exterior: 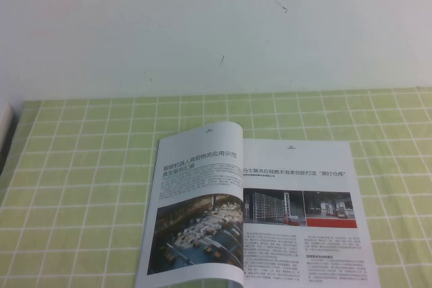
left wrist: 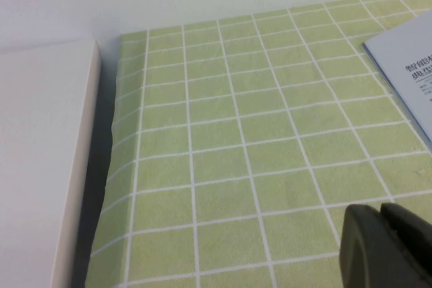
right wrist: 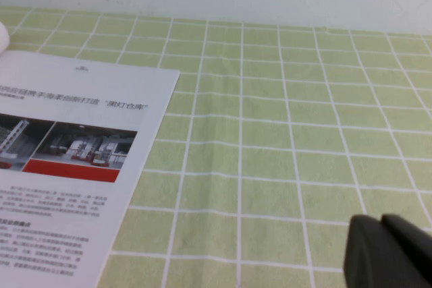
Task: Close book
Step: 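Close the open booklet and leave it lying on the table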
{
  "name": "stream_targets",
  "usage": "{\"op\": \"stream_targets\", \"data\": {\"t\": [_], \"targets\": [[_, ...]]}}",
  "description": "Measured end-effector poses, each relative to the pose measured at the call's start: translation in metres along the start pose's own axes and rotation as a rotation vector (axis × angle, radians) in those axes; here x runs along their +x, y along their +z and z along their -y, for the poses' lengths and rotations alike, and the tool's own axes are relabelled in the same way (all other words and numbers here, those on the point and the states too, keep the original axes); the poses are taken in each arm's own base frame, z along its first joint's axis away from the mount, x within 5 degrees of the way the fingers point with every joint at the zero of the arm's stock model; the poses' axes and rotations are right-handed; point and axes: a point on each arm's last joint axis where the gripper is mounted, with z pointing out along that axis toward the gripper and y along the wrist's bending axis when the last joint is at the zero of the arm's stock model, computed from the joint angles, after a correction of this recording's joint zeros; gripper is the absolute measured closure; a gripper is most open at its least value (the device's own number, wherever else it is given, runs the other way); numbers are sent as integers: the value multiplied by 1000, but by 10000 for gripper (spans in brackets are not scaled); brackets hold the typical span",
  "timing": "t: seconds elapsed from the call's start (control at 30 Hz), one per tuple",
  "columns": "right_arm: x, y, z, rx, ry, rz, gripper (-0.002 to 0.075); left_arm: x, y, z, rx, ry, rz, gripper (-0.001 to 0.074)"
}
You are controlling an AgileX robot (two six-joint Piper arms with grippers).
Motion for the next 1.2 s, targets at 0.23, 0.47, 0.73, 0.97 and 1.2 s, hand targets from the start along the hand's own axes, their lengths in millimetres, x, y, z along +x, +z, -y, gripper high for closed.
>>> {"op": "stream_targets", "data": {"t": [0.23,0.47,0.73,0.97,1.2], "targets": [[0,0,0,0,0,0,729,0,0,0,0,0,0,738],[0,0,0,0,0,0,729,0,0,0,0,0,0,738],[0,0,0,0,0,0,729,0,0,0,0,0,0,738],[0,0,0,0,0,0,729,0,0,0,0,0,0,738],[0,0,0,0,-1,0,729,0,0,-1,-9,24,-1,738]]}}
